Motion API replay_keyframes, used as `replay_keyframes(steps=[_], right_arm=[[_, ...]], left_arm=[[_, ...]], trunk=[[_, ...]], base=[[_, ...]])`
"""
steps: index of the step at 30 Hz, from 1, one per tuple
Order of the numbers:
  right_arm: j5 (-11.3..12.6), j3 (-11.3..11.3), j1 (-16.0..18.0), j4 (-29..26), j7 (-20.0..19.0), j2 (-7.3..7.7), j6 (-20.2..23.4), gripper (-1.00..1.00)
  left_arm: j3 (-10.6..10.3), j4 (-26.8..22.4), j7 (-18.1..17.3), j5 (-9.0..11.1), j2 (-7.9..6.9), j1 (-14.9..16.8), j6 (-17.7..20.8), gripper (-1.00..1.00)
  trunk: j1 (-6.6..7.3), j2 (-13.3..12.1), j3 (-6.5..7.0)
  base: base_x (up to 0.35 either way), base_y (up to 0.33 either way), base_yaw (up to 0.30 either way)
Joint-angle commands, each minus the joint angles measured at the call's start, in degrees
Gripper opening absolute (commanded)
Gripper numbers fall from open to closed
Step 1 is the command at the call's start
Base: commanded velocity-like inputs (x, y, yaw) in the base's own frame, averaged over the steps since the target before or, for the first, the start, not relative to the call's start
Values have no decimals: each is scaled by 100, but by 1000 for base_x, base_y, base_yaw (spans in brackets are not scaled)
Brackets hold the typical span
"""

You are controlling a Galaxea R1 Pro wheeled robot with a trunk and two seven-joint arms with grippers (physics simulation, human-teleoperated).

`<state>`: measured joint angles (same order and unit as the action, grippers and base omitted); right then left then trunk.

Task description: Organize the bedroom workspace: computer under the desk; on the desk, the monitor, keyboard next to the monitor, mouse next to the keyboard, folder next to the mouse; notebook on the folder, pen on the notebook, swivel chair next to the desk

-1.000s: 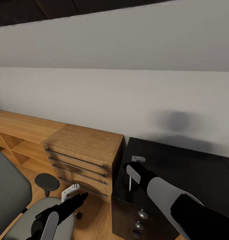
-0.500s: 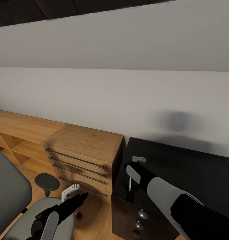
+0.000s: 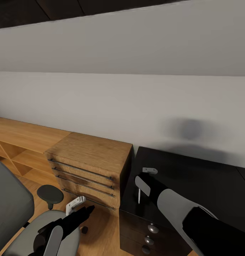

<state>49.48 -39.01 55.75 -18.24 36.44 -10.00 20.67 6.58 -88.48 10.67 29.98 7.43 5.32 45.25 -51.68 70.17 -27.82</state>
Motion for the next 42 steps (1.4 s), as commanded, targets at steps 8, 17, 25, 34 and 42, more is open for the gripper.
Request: replay_keyframes(steps=[8,17,25,34,42], right_arm=[[9,-28,6,-15,22,0,178,100],[9,-28,6,-22,7,0,208,100],[9,-28,6,-26,-18,0,209,100],[9,-28,6,-26,-21,0,209,100],[9,-28,6,-29,-23,0,209,100]], left_arm=[[10,-4,32,61,4,4,20,100],[-56,6,33,54,4,4,28,100],[-159,3,59,52,4,4,21,100],[-162,5,66,57,4,4,19,100],[-166,-2,67,61,4,4,25,100]], trunk=[[0,4,-6],[0,4,-6],[-110,205,-96],[-198,365,-168],[-374,686,-312]], base=[[0,46,0],[0,51,0],[0,1,0],[0,0,0],[0,0,0]])
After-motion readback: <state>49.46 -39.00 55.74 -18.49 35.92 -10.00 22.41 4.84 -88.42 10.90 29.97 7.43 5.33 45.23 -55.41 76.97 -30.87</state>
